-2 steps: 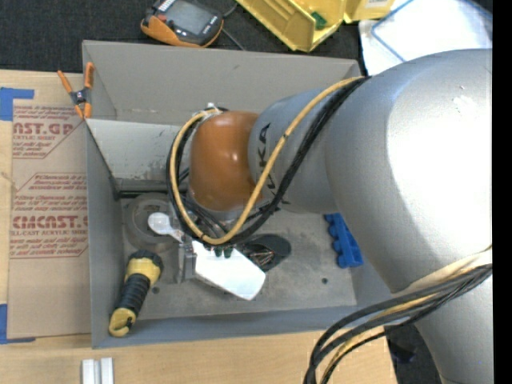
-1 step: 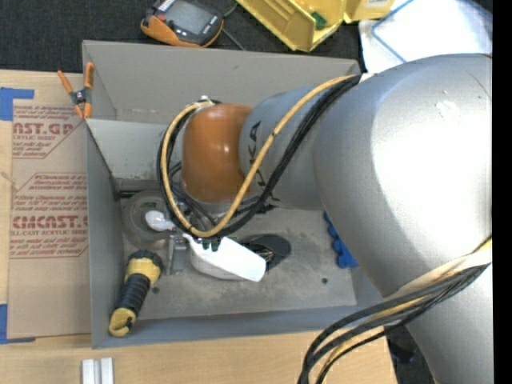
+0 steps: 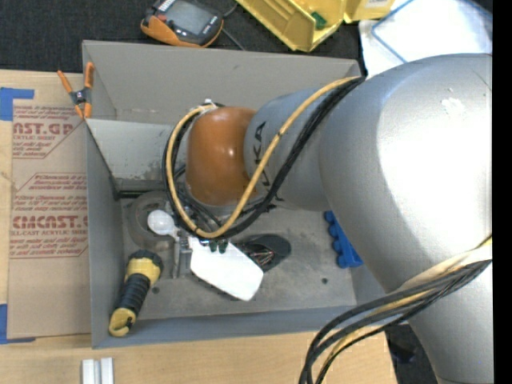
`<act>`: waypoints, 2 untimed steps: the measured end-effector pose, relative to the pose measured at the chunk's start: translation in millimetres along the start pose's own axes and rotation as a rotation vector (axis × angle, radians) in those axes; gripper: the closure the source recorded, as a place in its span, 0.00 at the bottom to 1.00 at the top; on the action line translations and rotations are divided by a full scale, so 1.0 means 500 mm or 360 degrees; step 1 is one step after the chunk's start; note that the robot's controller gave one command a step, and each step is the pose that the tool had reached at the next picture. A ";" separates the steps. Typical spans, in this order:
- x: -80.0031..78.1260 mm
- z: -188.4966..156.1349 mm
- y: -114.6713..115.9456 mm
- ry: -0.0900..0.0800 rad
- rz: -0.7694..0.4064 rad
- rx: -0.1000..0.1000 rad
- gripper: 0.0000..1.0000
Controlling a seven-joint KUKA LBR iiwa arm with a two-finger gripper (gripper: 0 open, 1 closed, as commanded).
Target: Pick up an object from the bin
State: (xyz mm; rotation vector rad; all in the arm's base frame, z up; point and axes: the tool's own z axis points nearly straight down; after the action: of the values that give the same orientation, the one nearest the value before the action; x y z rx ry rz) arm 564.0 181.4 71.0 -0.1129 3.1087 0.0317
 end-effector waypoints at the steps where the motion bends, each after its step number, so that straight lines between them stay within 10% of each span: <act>1: -0.004 0.000 0.002 -0.0004 -0.0013 -0.0002 0.00; 2: 0.017 0.001 0.009 -0.0011 -0.0087 -0.0001 0.00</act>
Offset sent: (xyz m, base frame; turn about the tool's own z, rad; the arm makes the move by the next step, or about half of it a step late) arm -0.0340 0.0112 -0.0010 -0.2060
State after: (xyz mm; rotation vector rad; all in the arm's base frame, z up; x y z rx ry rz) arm 555.2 185.3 70.4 -0.1973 3.0969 0.0312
